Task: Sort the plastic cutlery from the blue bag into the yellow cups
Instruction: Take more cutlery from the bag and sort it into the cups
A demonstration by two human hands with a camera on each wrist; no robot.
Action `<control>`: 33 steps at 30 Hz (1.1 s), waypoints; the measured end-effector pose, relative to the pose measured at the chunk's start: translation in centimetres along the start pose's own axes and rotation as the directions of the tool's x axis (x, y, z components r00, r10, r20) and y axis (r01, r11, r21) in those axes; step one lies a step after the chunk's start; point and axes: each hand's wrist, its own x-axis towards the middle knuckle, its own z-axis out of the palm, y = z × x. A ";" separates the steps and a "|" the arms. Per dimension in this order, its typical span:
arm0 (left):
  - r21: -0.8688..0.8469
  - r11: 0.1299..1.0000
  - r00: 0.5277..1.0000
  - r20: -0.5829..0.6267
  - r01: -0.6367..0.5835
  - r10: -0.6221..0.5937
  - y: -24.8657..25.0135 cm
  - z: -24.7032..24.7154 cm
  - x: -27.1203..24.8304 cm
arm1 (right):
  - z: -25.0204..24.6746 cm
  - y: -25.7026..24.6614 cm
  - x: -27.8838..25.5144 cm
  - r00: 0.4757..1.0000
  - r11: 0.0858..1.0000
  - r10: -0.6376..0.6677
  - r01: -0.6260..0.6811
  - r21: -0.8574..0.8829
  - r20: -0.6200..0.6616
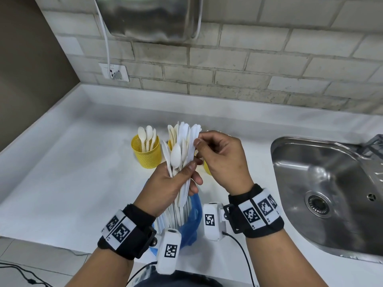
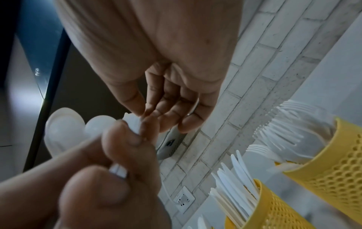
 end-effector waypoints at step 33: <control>0.047 0.999 1.000 0.018 0.013 -0.014 -0.1 1.1 -0.3 | -2.7 -0.4 0.6 0.941 0.841 0.213 -0.040 0.539 -0.263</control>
